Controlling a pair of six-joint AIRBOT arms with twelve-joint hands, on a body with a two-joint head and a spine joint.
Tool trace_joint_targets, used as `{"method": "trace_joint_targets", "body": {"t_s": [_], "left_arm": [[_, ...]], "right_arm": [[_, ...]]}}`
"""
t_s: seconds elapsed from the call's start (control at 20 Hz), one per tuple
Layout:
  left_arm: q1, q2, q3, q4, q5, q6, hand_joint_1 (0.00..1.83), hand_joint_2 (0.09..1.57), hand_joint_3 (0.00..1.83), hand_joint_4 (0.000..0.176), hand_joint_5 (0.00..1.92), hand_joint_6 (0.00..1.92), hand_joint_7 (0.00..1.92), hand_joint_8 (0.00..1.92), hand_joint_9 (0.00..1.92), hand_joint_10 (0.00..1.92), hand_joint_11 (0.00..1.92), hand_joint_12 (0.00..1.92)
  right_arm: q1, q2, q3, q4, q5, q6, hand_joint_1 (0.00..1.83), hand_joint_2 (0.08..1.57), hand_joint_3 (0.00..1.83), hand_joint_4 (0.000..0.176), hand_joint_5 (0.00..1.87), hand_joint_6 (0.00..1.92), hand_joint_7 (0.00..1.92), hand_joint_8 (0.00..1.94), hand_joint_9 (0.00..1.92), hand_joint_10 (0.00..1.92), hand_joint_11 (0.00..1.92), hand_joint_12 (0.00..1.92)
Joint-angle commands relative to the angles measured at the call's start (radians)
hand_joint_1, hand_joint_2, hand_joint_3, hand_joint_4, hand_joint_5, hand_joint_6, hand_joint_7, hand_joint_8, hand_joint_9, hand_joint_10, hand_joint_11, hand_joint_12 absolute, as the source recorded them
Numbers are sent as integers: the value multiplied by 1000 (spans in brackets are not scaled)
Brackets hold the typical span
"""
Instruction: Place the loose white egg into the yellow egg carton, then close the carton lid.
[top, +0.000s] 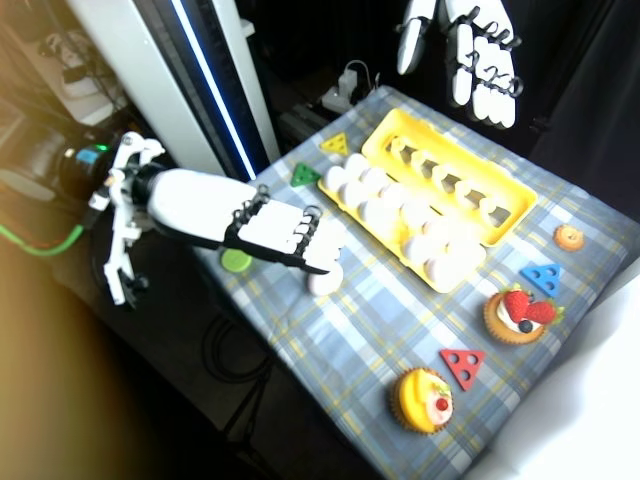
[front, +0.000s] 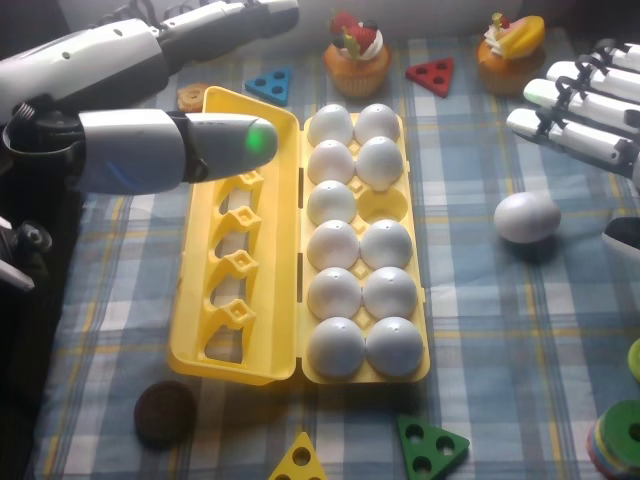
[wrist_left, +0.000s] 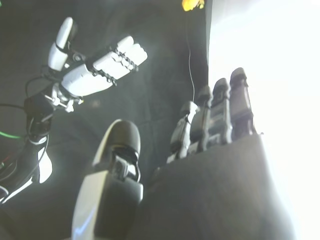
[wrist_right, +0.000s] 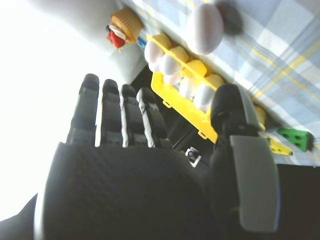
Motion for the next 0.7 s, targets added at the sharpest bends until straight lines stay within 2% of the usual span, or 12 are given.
{"method": "trace_joint_targets", "body": {"t_s": [0.0, 0.05, 0.15, 0.2, 0.25, 0.3, 0.4, 0.45, 0.5, 0.55, 0.6, 0.65], "left_arm": [[-18, -2, 1, -21, -118, -4, 250, 1304, 25, 40, 22, 16, 0, 0, 0, 0, 0, 3], [-20, -3, 3, -21, -117, -4, 290, 1302, 17, 34, 44, 22, 3, 1, 0, 0, 1, 1], [-27, -9, 5, -18, -109, -4, 301, 1314, 0, 48, 31, 0, 0, 0, 9, 0, 0, 203], [-29, -10, 5, -15, -107, -4, 354, 1302, 0, 47, 40, 3, 0, 0, 35, 10, 0, 359], [-32, -11, 5, -13, -105, -4, 330, 1306, 0, 59, 12, 0, 0, 0, 38, 11, 0, 527], [-34, -11, 5, -11, -101, -4, 289, 1314, 0, 58, 2, 0, 0, 0, 26, 5, 0, 457], [-34, -10, 4, -9, -100, -4, 332, 1290, 0, 61, 26, 4, 7, 1, 47, 12, 0, 716], [-34, -9, 5, -9, -99, -4, 350, 1283, 0, 67, 36, 5, 1, 0, 37, 6, 0, 570], [-34, -9, 5, -9, -96, -4, 282, 1299, 3, 69, 12, 8, 0, 0, 7, 0, 0, 168], [-34, -8, 5, -9, -94, -4, 284, 1300, 2, 73, 6, 7, 0, 0, 1, 0, 0, 33], [-34, -7, 5, -9, -92, -4, 240, 1309, 5, 74, 0, 1, 0, 0, 0, 0, 0, 6], [-33, -5, 5, -9, -91, -4, 252, 1307, 3, 58, 4, 2, 0, 0, 0, 0, 0, 0]], "right_arm": [[23, 0, 8, -6, 113, -3, 630, 1252, 43, 0, 0, 0, 1, 2, 0, 87, 0, 1063], [27, -6, 11, -6, 113, -3, 636, 1262, 36, 0, 0, 0, 0, 0, 0, 24, 0, 1059], [30, -12, 15, -6, 109, -3, 694, 1272, 14, 0, 0, 0, 0, 0, 3, 14, 0, 994], [32, -14, 15, -6, 105, -3, 728, 1277, 5, 0, 0, 0, 0, 0, 0, 2, 0, 738], [36, -19, 18, -6, 98, -3, 791, 1271, 0, 0, 0, 0, 0, 0, 5, 3, 0, 828], [43, -32, 27, -6, 85, -3, 828, 1266, 0, 0, 0, 0, 0, 0, 1, 0, 0, 838], [57, -58, 44, -6, 60, -3, 864, 1244, 0, 0, 0, 0, 22, 3, 27, 18, 0, 962], [65, -72, 56, -6, 42, -3, 844, 1243, 0, 0, 0, 0, 24, 2, 11, 15, 0, 873], [72, -85, 66, -6, 26, -3, 818, 1242, 0, 0, 3, 1, 42, 8, 25, 23, 0, 861], [79, -100, 78, -6, 6, -3, 839, 1240, 0, 0, 27, 9, 71, 14, 44, 45, 0, 967], [88, -121, 95, -5, -18, -3, 878, 1228, 0, 0, 60, 22, 139, 34, 104, 109, 0, 1253], [93, -134, 108, -5, -36, -3, 853, 1235, 0, 0, 61, 23, 140, 28, 78, 172, 0, 1438]]}}
